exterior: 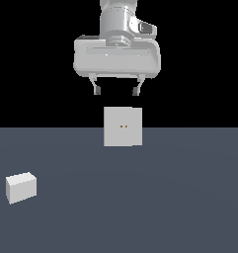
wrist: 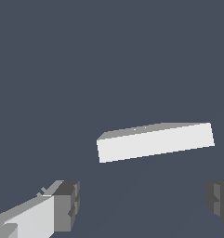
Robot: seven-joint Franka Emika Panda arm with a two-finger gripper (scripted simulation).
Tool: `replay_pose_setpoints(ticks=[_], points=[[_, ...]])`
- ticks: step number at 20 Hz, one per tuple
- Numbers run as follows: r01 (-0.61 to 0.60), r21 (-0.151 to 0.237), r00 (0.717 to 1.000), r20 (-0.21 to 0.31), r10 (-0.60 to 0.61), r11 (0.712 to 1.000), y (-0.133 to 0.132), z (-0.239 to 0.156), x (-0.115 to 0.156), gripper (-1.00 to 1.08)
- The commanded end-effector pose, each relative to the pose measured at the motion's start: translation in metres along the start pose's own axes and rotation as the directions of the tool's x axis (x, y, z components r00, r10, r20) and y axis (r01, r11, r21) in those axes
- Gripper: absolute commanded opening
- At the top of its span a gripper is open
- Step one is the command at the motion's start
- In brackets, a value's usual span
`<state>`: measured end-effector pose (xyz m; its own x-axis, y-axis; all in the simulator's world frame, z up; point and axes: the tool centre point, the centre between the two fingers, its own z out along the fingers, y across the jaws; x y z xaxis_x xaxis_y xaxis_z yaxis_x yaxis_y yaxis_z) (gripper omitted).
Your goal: Plug the charger into the wall socket.
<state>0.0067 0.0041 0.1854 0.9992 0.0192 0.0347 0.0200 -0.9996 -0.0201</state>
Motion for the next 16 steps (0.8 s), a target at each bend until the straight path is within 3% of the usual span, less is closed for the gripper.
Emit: replay_pose_setpoints(ticks=[1, 10, 16], points=[[0.000, 0.000, 1.000, 0.000, 0.000, 1.000, 0.000, 0.000, 0.000, 1.00], [0.102, 0.000, 0.995, 0.005, -0.102, 0.995, -0.023, 0.015, -0.008, 1.00], [0.282, 0.002, 0.959, 0.014, -0.282, 0.959, -0.061, 0.043, -0.027, 1.00]])
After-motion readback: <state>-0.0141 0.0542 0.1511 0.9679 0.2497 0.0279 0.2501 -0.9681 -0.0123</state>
